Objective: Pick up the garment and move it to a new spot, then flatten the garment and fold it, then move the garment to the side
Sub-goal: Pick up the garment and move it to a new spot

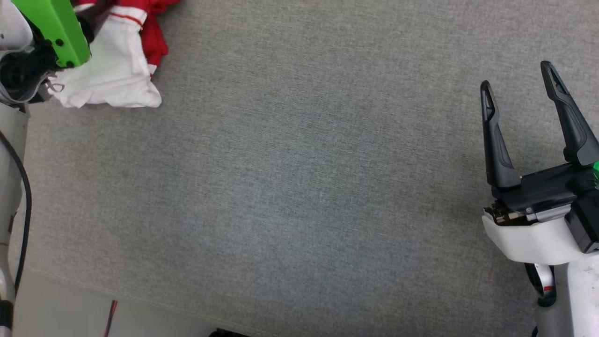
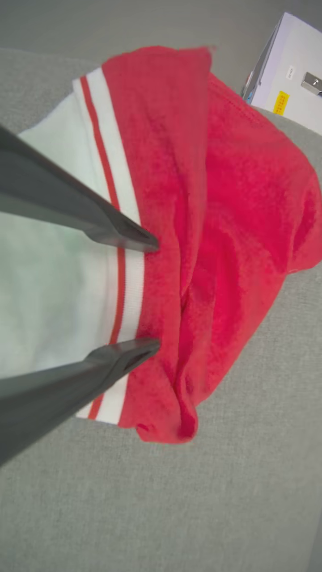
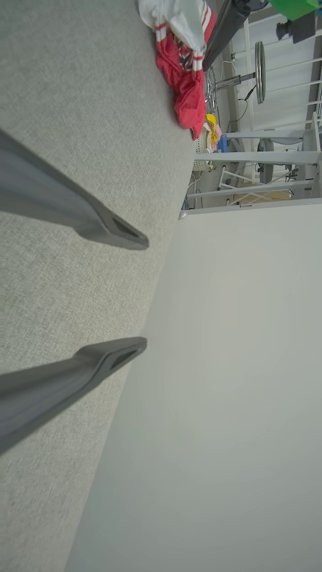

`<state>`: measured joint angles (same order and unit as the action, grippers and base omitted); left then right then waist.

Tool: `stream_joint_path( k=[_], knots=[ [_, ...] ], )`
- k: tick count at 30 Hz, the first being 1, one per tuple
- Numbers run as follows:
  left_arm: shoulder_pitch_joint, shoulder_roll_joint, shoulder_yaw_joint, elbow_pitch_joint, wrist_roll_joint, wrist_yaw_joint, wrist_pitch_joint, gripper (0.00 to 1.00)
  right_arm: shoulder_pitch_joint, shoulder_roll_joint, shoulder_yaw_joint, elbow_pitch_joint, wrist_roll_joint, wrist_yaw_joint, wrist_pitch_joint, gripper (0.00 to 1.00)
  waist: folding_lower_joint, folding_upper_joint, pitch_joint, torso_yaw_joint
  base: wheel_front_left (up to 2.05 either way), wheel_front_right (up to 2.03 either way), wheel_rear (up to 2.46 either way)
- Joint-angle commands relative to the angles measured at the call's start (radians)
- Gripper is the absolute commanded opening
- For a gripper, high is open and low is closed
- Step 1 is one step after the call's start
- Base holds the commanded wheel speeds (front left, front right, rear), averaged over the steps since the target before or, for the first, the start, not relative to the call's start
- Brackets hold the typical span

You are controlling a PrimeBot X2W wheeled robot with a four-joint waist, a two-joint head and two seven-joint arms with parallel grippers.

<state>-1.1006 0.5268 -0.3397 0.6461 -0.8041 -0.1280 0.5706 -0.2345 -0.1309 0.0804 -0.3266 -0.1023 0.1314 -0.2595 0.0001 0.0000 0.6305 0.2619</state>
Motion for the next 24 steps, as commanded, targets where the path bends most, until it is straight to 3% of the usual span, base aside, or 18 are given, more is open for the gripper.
stream_joint_path(
  k=[1, 6, 13, 14, 15, 16, 24],
  knots=[
    [-0.02, 0.014, -0.028, 0.009, -0.016, -0.003, 0.042, 1.0, -0.019, -0.003, -0.001, -0.007, -0.008, -0.001, -0.002, 1.0, -0.0001, 0.0, 0.022, -0.014, 0.0, 0.0, 0.0],
    [-0.021, 0.027, -0.138, 0.058, -0.036, -0.003, 0.16, 1.0, -0.031, -0.006, -0.001, -0.008, -0.012, -0.001, -0.002, 1.0, -0.0001, 0.0, 0.052, -0.022, 0.0, 0.0, 0.0],
    [-0.01, -0.014, -0.25, 0.132, -0.051, -0.003, 0.184, 1.0, -0.045, -0.007, 0.004, -0.001, -0.012, -0.001, -0.002, 1.0, -0.0001, 0.0, 0.063, -0.029, 0.0, 0.0, 0.0],
    [-0.011, -0.013, -0.262, 0.137, -0.051, -0.003, 0.177, 0.86, -0.046, -0.006, 0.005, 0.001, -0.012, -0.001, -0.002, 1.0, -0.0001, 0.0, 0.059, -0.03, 0.0, 0.0, 0.0],
    [-0.012, -0.013, -0.271, 0.141, -0.057, -0.003, 0.167, 0.17, -0.046, -0.005, 0.004, 0.003, -0.011, -0.001, -0.002, 1.0, -0.0001, 0.0, 0.052, -0.029, 0.0, 0.0, 0.0],
    [-0.014, -0.011, -0.275, 0.143, -0.064, -0.003, 0.156, 0.0, -0.045, -0.004, 0.002, 0.003, -0.01, -0.001, -0.002, 1.0, -0.0001, 0.0, 0.047, -0.028, 0.0, 0.0, 0.0],
    [-0.074, 0.066, -0.344, 0.087, -0.035, -0.003, -0.046, 0.0, -0.018, 0.015, -0.005, 0.02, 0.006, -0.001, -0.002, 1.0, -0.0001, 0.0, -0.057, -0.003, 0.0, 0.0, 0.0]
  ],
)
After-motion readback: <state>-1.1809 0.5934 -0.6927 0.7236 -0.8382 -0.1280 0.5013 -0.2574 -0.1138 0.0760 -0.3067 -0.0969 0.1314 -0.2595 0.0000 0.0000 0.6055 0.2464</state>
